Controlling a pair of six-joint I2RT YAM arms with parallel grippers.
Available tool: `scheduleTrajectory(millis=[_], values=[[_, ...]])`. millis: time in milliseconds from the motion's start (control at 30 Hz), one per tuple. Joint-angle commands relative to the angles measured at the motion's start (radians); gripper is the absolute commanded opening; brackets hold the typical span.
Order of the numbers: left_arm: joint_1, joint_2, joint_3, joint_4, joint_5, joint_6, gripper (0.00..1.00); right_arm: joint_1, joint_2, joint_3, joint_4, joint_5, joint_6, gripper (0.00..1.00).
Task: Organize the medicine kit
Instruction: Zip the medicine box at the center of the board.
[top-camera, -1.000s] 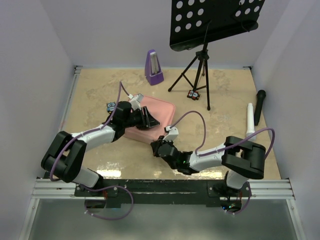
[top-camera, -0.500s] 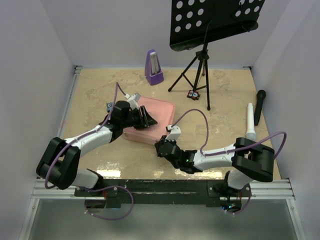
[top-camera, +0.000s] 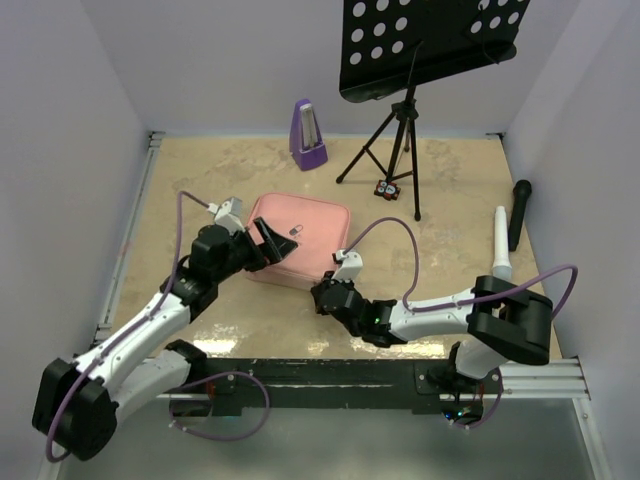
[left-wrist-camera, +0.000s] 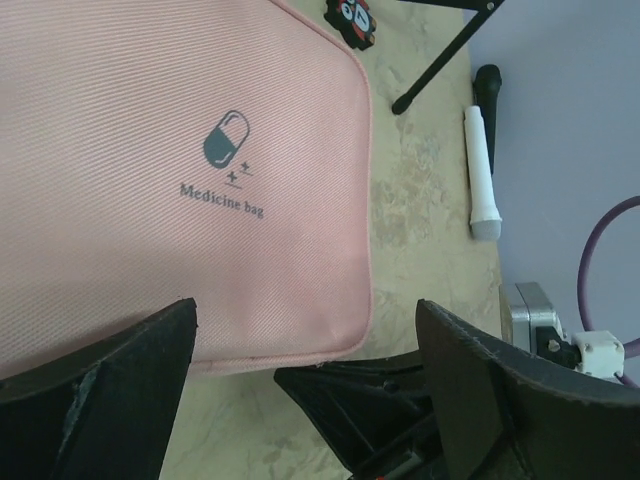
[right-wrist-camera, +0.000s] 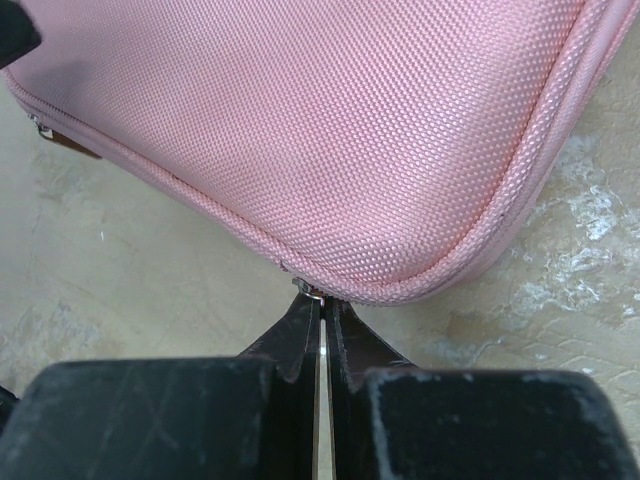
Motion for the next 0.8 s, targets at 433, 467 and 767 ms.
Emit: scheduleTrajectory(millis=[433, 467, 767], values=[[0.002, -0.138, -0.139, -0.17, -0.205, -0.269, 0.87, -0.002, -0.011, -0.002, -0.058, -0.008, -0.021, 0.0], [0.002, -0.121, -0.136, -0.16, -0.212, -0.271, 0.85, -0.002, -0.006, -0.002, -0.058, -0.008, -0.022, 0.0], [0.003, 0.026, -0.09, -0.11, -0.233, -0.245, 0.68, -0.002, -0.024, -0.009, -0.072, -0.023, -0.032, 0.0]])
